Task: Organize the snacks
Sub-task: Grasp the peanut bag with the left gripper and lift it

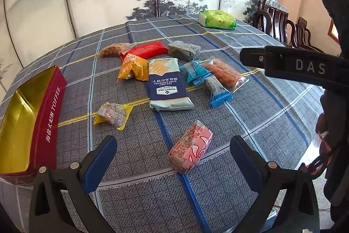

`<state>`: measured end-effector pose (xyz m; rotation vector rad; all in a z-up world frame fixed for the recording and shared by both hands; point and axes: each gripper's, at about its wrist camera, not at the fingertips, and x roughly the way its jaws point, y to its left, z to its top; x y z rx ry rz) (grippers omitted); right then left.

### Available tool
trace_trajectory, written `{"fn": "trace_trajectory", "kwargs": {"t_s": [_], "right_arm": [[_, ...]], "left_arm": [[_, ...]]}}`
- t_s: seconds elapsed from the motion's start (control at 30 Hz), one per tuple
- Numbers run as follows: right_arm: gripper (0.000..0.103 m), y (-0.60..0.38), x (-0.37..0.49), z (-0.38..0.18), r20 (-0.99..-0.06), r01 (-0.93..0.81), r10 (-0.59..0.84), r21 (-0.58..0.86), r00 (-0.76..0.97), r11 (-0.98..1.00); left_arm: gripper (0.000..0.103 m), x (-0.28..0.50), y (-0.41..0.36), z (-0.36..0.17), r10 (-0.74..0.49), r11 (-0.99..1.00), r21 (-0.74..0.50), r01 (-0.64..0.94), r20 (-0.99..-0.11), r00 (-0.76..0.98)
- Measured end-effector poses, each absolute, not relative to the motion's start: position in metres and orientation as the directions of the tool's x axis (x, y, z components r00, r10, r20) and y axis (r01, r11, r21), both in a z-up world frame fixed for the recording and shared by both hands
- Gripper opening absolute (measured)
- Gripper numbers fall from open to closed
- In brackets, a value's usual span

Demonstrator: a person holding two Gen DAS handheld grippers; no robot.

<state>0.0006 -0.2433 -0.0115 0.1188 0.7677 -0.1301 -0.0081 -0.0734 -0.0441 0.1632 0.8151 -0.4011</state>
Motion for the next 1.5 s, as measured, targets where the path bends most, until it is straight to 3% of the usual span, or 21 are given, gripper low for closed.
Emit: {"fn": "trace_trajectory", "kwargs": {"t_s": [0.47, 0.73, 0.97, 1.13, 1.27, 1.3, 1.33, 1.37, 1.5], "right_arm": [[0.103, -0.252, -0.001, -0.008, -0.688, 0.172, -0.069, 0.083, 0.723, 0.982], [0.103, -0.253, -0.002, -0.02, -0.705, 0.148, -0.04, 0.093, 0.708, 0.985], [0.103, -0.272, -0.001, -0.032, -0.722, 0.162, -0.024, 0.122, 0.691, 0.979], [0.103, -0.29, -0.001, -0.041, -0.732, 0.192, -0.017, 0.157, 0.681, 0.969], [0.103, -0.3, 0.0, -0.048, -0.741, 0.206, -0.008, 0.176, 0.672, 0.962], [0.103, -0.301, 0.001, -0.049, -0.742, 0.206, -0.005, 0.18, 0.671, 0.962], [0.103, -0.302, 0.0, -0.05, -0.741, 0.205, -0.002, 0.183, 0.671, 0.962], [0.103, -0.302, 0.0, -0.05, -0.739, 0.202, 0.002, 0.186, 0.673, 0.962], [0.103, -0.299, -0.002, -0.047, -0.732, 0.182, 0.015, 0.19, 0.682, 0.965]], "left_arm": [[0.102, 0.091, -0.046, 0.012, -0.216, 0.97, -0.067, 0.232, -0.671, 0.709], [0.1, 0.191, -0.036, 0.003, -0.139, 0.99, -0.118, 0.077, -0.732, 0.667], [0.076, 0.265, -0.042, -0.03, -0.055, 0.99, -0.118, -0.073, -0.815, 0.577], [0.072, 0.293, -0.048, -0.051, -0.03, 0.983, -0.116, -0.141, -0.864, 0.503], [0.058, 0.301, -0.048, -0.065, -0.043, 0.974, -0.14, -0.175, -0.883, 0.468], [0.048, 0.302, -0.049, -0.064, -0.031, 0.977, -0.126, -0.17, -0.879, 0.475], [0.046, 0.302, -0.05, -0.064, -0.026, 0.979, -0.118, -0.163, -0.879, 0.477], [0.036, 0.302, -0.05, -0.063, -0.033, 0.98, -0.122, -0.155, -0.875, 0.482], [0.033, 0.298, -0.043, -0.057, -0.07, 0.979, -0.157, -0.129, -0.856, 0.512]]}}
